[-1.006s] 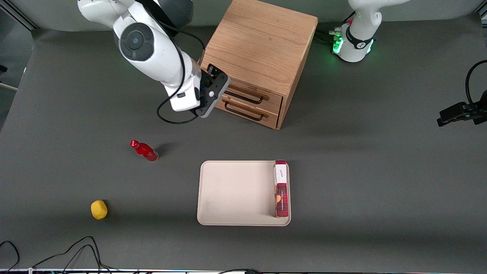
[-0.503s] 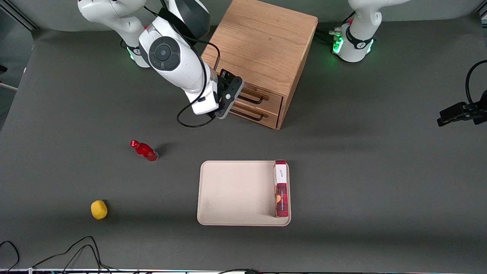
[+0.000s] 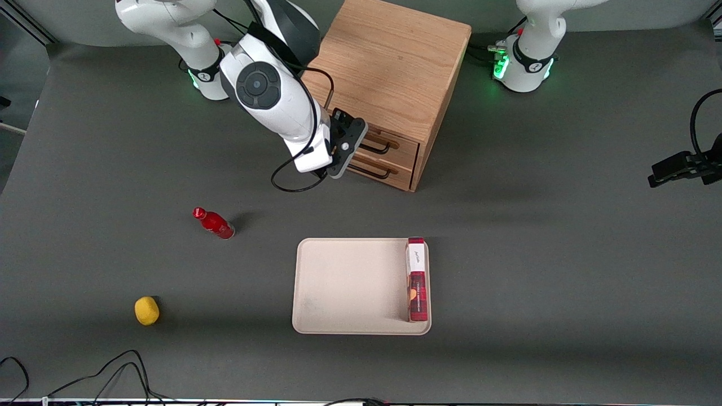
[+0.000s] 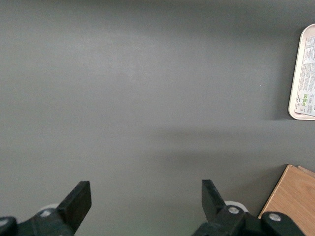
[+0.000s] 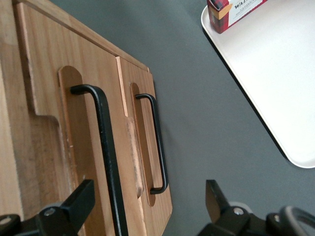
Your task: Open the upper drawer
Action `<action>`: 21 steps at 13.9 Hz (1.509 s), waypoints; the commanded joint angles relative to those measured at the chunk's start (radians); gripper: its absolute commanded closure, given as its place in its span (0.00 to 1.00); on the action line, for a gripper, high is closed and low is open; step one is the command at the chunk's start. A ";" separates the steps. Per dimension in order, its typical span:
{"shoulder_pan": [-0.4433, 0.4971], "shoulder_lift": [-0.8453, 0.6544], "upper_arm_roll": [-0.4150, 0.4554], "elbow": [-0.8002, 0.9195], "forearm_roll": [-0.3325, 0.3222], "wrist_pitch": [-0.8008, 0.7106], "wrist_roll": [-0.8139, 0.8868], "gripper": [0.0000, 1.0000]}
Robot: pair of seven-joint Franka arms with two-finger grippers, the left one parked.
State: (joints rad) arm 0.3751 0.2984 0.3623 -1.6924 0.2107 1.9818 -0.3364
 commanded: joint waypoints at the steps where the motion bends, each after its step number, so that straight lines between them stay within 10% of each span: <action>1: 0.024 -0.002 -0.002 -0.038 -0.019 0.058 -0.016 0.00; 21: 0.022 0.041 -0.011 -0.061 -0.024 0.134 -0.018 0.00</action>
State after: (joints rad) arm 0.3992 0.3239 0.3604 -1.7675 0.2002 2.0979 -0.3391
